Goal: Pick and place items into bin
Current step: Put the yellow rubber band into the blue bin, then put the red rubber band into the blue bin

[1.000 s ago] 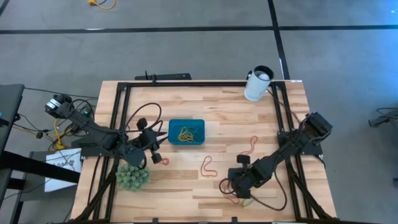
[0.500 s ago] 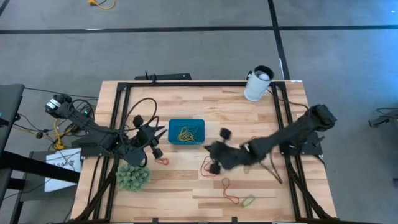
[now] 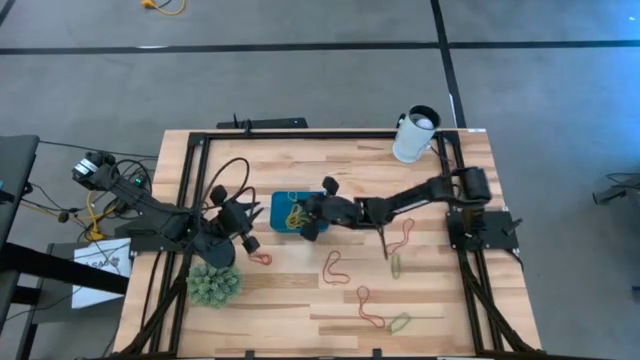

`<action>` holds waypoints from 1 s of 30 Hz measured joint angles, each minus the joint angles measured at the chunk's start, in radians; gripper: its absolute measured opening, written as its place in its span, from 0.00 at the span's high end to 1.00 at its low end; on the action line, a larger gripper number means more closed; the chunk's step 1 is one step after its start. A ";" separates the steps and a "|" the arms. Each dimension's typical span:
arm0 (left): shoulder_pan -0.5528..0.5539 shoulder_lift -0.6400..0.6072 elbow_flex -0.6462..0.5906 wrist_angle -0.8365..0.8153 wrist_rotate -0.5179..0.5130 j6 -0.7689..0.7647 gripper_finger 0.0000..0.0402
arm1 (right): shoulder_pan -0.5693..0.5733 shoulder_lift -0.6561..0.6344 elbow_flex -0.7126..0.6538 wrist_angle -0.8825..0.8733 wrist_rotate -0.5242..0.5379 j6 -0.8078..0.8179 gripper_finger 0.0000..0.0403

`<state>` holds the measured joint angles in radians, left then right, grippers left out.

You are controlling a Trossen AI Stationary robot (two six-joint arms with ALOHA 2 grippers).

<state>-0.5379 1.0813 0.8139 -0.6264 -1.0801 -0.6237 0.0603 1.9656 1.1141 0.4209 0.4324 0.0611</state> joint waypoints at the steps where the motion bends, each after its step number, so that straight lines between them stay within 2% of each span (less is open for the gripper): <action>1: 0.000 0.000 0.000 -0.017 0.000 -0.015 0.83 | -0.007 0.022 0.000 0.008 -0.018 0.014 1.00; 7: 0.000 0.000 0.000 -0.068 0.001 -0.068 0.83 | -0.025 0.136 0.012 0.036 -0.118 0.044 1.00; 14: 0.000 0.000 0.000 -0.073 0.001 -0.078 0.83 | -0.026 0.181 0.090 0.003 -0.123 0.005 0.96; 17: 0.000 0.000 0.000 -0.073 0.002 -0.083 0.83 | -0.026 0.181 0.156 -0.102 -0.124 -0.032 0.91; 22: 0.000 0.000 0.000 -0.073 0.002 -0.098 0.83 | -0.030 0.184 0.291 -0.389 -0.125 -0.042 0.81; 30: 0.000 0.000 0.000 -0.073 0.013 -0.099 0.83 | -0.037 0.183 0.394 -0.608 -0.144 -0.044 0.75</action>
<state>-0.5379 1.0813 0.8139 -0.6991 -1.0669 -0.7223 0.0235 2.1482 1.5082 -0.1867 0.2885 0.0167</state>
